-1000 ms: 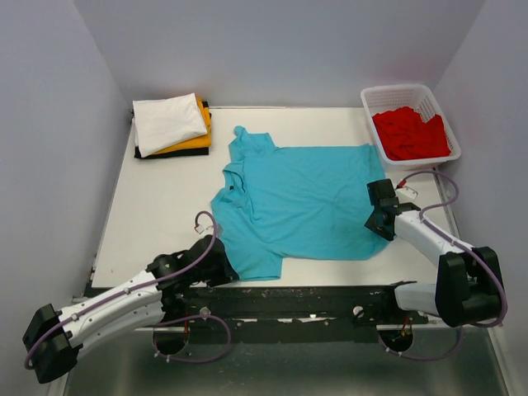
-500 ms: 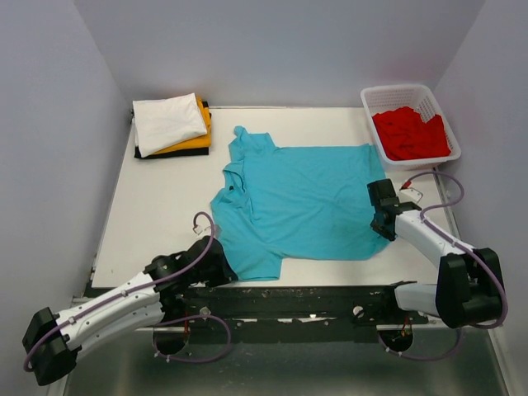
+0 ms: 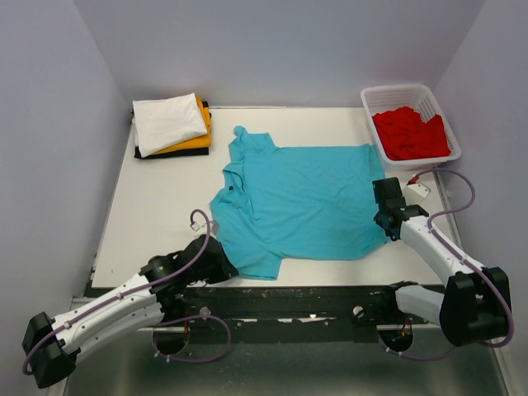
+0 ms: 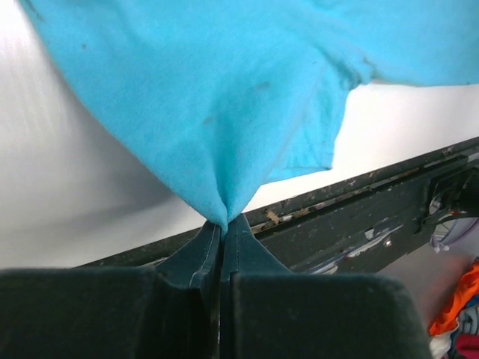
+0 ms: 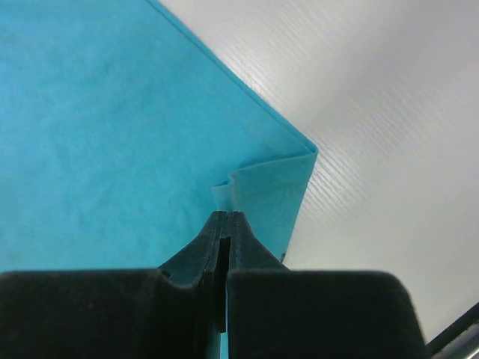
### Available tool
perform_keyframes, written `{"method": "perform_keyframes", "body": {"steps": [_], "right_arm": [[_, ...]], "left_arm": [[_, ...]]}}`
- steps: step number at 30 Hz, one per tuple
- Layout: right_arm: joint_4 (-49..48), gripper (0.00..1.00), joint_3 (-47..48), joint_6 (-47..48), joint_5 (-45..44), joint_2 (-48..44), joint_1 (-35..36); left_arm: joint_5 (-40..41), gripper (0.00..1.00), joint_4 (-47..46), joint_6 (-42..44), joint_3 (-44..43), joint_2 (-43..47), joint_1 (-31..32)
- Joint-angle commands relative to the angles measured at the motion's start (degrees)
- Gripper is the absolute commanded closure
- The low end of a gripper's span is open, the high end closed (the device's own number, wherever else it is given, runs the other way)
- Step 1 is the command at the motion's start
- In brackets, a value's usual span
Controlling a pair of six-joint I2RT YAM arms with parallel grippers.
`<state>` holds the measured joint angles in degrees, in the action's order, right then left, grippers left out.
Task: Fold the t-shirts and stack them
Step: Grab the side of the flattened tshirt closest away from the robot with both arms
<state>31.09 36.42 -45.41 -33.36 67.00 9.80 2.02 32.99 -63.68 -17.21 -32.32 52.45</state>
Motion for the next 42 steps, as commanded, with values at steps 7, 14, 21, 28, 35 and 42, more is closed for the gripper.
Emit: {"method": "perform_keyframes", "body": {"steps": [7,14,21,28,35,42], "right_arm": [[-3.3,0.99,4.3,-1.2,-8.9,-0.1,0.2],[-4.5,0.99,9.5,-0.4,-11.5,4.6,-0.5],[-7.6,0.99,12.8,4.9,-6.6,9.3,-1.5],[1.3,0.64,12.1,4.4,1.2,15.2,-1.6],[0.4,0.51,12.0,3.7,0.5,20.4,-1.6],[-0.5,0.53,11.4,2.3,1.5,24.6,-1.6]], "left_arm": [[-5.5,1.00,-11.4,11.2,-14.3,-13.3,-12.4],[-11.3,1.00,-12.6,14.9,-24.5,-25.0,-22.8],[-15.4,1.00,-9.8,17.9,-35.4,-38.8,-28.3],[-19.8,1.00,-11.1,18.3,-33.5,-42.8,-28.7],[-18.6,1.00,-11.9,18.5,-30.8,-40.7,-28.6],[-17.2,1.00,-11.4,18.9,-30.3,-39.6,-28.6]]}}
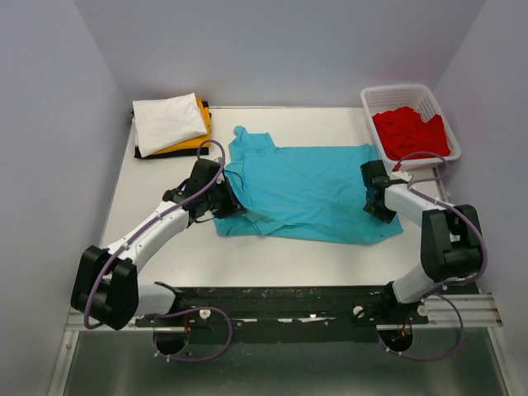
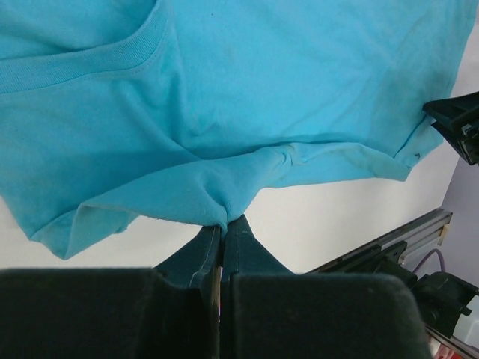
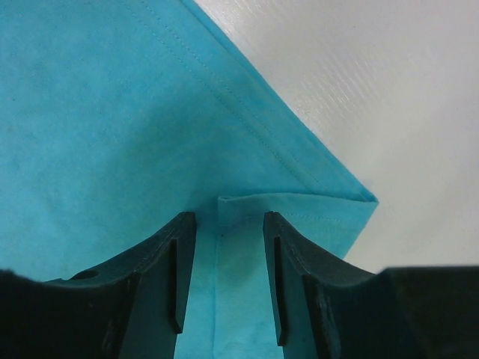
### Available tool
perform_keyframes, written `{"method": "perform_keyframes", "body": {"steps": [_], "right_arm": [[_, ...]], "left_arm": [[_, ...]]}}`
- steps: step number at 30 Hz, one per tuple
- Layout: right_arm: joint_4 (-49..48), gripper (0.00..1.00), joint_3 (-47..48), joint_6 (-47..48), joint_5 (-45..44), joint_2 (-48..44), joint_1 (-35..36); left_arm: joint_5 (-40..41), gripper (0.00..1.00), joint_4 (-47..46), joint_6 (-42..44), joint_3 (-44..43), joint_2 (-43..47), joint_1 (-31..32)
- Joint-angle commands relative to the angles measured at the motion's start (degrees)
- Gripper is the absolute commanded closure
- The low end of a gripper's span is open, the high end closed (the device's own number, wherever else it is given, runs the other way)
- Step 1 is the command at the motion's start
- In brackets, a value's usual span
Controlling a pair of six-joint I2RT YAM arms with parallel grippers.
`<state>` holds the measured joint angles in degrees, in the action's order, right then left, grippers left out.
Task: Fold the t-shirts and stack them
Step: Grab the side of the flattened tshirt closest away from the robot with both arms
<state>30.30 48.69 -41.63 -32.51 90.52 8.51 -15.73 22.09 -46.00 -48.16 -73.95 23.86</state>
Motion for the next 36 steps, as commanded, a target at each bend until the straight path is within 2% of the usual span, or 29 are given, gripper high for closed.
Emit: {"method": "perform_keyframes", "body": {"steps": [1,5,12,21,24,25,36], "right_arm": [[0.9,0.56,-0.9,-2.0,0.0,0.9,-0.3],[2.2,0.71,-1.4,-4.3,-3.0,-1.7,-0.3],[4.5,0.72,-1.6,-5.3,-5.3,-4.4,-0.3],[3.2,0.79,-2.2,-4.8,-5.0,-2.7,-0.3],[2.8,0.97,-1.4,-4.9,-6.7,-3.1,-0.3],[2.5,0.99,-1.2,-5.2,-8.0,-3.5,-0.3],[-6.2,0.99,-0.5,-3.5,-12.6,-11.0,-0.7]], "left_arm": [[0.7,1.00,-0.5,1.1,0.6,2.0,-0.1],[1.2,1.00,-0.1,1.1,0.3,2.1,0.0],[3.3,1.00,1.0,0.9,0.5,2.8,0.0],[3.1,1.00,0.9,0.9,0.8,2.8,0.0],[3.0,1.00,0.8,0.9,0.7,2.8,0.0],[3.0,1.00,0.8,1.1,0.6,2.9,0.0],[4.9,1.00,2.0,1.7,-3.9,1.0,-0.3]]}}
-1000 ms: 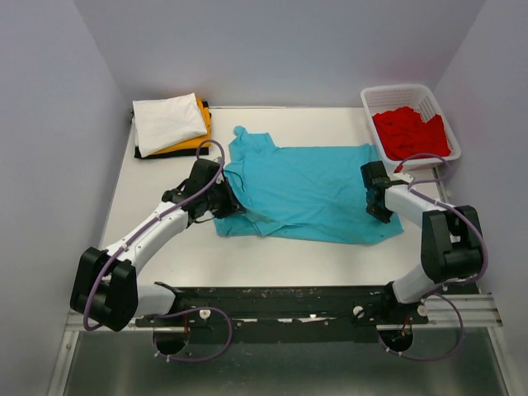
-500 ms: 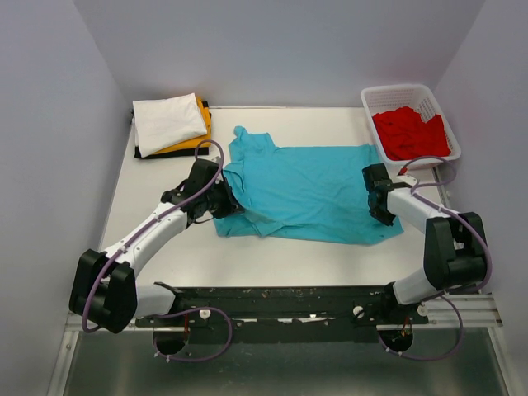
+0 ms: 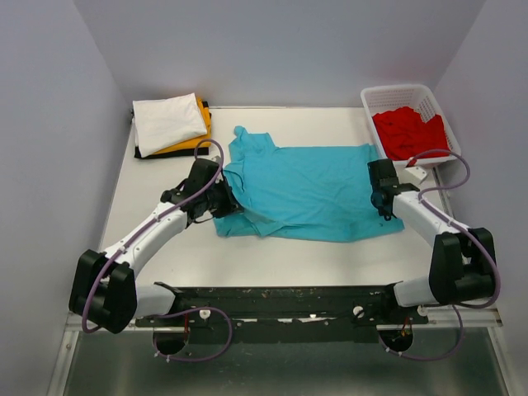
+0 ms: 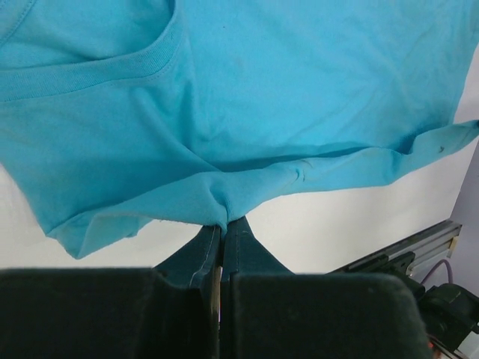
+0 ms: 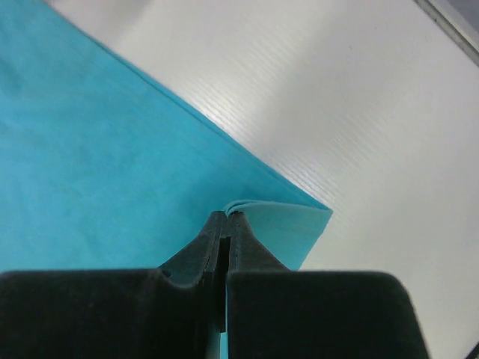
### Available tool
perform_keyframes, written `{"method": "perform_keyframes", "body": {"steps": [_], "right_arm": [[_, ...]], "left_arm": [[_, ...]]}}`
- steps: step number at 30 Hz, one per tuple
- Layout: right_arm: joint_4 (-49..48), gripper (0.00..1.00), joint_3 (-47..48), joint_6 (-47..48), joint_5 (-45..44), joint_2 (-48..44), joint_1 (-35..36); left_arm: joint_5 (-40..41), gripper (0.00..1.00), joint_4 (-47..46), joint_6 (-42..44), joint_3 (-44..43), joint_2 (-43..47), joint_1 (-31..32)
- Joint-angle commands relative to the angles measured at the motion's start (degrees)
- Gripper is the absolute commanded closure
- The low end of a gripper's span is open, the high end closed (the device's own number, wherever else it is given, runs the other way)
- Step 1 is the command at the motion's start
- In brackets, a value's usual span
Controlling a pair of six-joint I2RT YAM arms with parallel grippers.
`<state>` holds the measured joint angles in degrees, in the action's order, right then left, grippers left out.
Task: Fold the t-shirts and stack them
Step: Grab the side of the flattened tshirt closest away from the robot with both arms, then fold the flattened tshirt in 1/3 of the way
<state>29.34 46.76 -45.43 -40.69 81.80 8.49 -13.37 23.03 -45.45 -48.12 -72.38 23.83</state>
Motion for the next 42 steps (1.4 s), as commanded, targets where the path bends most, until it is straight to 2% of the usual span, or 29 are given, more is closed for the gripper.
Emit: {"method": "perform_keyframes", "body": {"steps": [1,11,17,23,29,30,31,32,33,34,35,36,37,40,41,42], "right_arm": [[-5.9,0.99,1.9,0.7,-4.6,-2.3,-0.8],[-4.4,0.99,5.6,1.6,-9.4,0.9,-3.7],[-6.9,0.99,4.8,3.4,-8.2,2.3,-5.7],[-9.8,0.99,7.1,4.2,-7.3,8.5,-6.0],[-10.7,0.98,11.0,4.4,-7.5,13.0,-6.0],[-10.9,0.94,11.3,4.8,-6.9,13.4,-6.0],[-11.0,0.85,11.5,5.0,-6.3,13.4,-6.1],[-10.7,0.82,11.5,5.0,-5.7,13.4,-6.0],[-10.2,0.79,11.4,5.1,-5.5,13.1,-6.0],[-9.7,0.72,11.1,5.1,-5.2,12.5,-6.0],[-9.3,0.62,10.6,5.2,-4.6,11.6,-6.0],[-8.9,0.45,10.0,5.4,-3.7,10.4,-6.0],[-8.8,0.36,9.3,5.7,-2.1,8.9,-6.0],[-8.3,0.16,6.1,6.5,5.0,3.7,-6.0],[-8.5,0.02,4.9,6.9,8.7,1.8,-6.0],[-9.3,0.00,3.3,7.8,12.1,0.0,-6.0]], "left_arm": [[2.5,1.00,1.4,1.2,-4.9,-1.3,-0.5],[4.3,1.00,5.6,2.5,-15.6,-11.5,-4.7],[3.2,1.00,6.0,2.0,-20.4,-16.9,-7.4],[2.2,1.00,5.3,4.3,-27.8,-25.8,-8.2],[5.5,0.99,10.3,9.9,-42.6,-37.0,-9.4],[5.6,0.89,11.4,10.5,-44.8,-39.0,-9.5],[5.5,0.71,12.3,11.6,-46.5,-40.4,-9.5],[5.6,0.50,14.0,11.9,-48.3,-41.5,-9.6],[5.7,0.36,15.2,12.5,-49.3,-41.9,-9.5],[5.8,0.07,16.0,12.7,-49.4,-41.5,-9.5],[6.0,0.02,16.3,12.5,-48.6,-40.5,-9.5],[6.0,0.01,16.1,12.3,-47.1,-39.1,-9.5],[5.5,0.01,15.4,12.0,-44.6,-36.8,-9.5],[3.2,0.01,10.9,10.2,-35.5,-30.0,-9.0],[2.0,0.01,8.9,9.7,-32.0,-27.4,-8.5],[1.1,0.01,8.0,9.4,-29.5,-25.8,-8.0]]}}
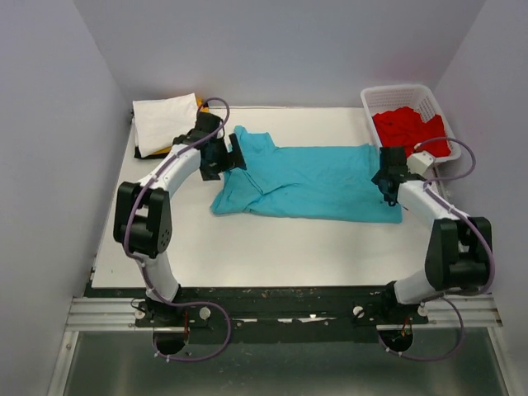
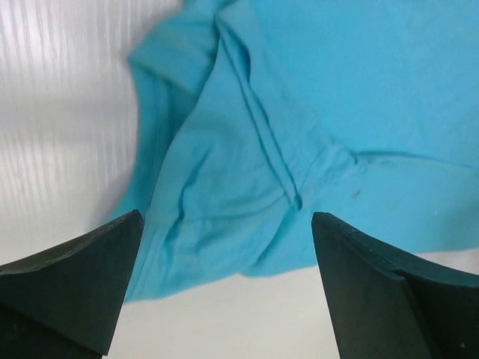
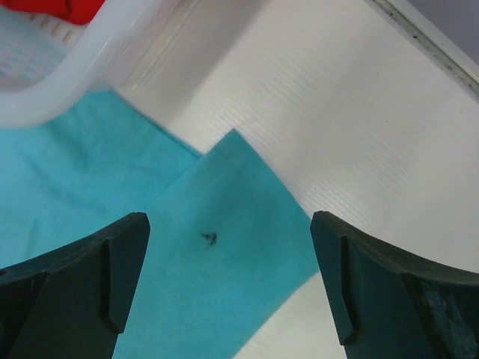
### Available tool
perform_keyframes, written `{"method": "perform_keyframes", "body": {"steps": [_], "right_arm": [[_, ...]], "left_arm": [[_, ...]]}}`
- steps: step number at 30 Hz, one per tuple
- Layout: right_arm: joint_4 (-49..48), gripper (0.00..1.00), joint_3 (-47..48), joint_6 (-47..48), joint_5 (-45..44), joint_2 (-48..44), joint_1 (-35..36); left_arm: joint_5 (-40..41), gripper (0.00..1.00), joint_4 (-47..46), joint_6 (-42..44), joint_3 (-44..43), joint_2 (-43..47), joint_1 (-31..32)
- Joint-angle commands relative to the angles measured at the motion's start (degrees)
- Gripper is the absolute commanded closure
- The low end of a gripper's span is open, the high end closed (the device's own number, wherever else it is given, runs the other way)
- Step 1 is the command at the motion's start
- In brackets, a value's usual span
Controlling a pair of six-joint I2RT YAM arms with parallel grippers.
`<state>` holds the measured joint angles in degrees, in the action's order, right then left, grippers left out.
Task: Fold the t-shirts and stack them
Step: Fold the flattened tshirt in 1/3 of the way
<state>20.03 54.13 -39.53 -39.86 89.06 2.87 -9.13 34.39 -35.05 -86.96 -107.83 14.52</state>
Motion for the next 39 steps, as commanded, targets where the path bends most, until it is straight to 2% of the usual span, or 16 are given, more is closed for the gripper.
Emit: {"method": "perform_keyframes", "body": {"steps": [1,4,6,8,13,16,19,24,28,31,39], "right_arm": [[-2.1,0.00,-6.5,3.4,16.1,-9.3,-0.3],[-10.1,0.00,-11.5,5.8,31.5,-12.8,0.5],[-15.6,0.00,-12.9,7.1,40.9,-11.4,1.8],[-17.5,0.00,-11.9,7.5,45.9,-7.8,3.4],[-18.0,0.00,-10.6,6.3,41.1,-1.5,5.6],[-14.8,0.00,-12.4,3.5,34.5,-2.0,5.6],[-10.4,0.00,-14.5,1.8,32.0,-4.2,5.7],[-7.0,0.00,-19.4,1.0,37.4,-9.6,5.6],[-2.5,0.00,-21.9,1.1,39.2,-12.7,5.6],[-0.1,0.00,-23.9,0.8,41.9,-15.2,5.6],[7.4,0.00,-27.9,-1.7,43.2,-24.8,5.7]], "left_arm": [[-3.8,0.02,-4.8,-1.6,12.5,11.4,2.2],[-8.8,0.02,-11.1,-3.4,19.9,14.3,4.4],[-11.9,0.01,-15.6,-4.9,22.5,13.6,4.7],[-11.1,0.01,-15.6,-5.6,22.1,11.2,4.8],[-7.7,0.02,-10.9,-4.1,21.3,6.3,4.6],[-5.8,0.02,-10.6,-4.3,25.8,7.3,4.5],[-4.4,0.01,-9.6,-5.1,30.0,9.4,4.3],[-6.0,0.01,-12.4,-7.0,41.3,17.8,4.8],[-3.7,0.01,-11.1,-7.9,49.1,23.6,5.3],[-4.9,0.01,-11.8,-11.3,55.8,28.1,6.9],[-2.1,0.01,-5.2,-18.5,62.8,42.5,13.1]]}}
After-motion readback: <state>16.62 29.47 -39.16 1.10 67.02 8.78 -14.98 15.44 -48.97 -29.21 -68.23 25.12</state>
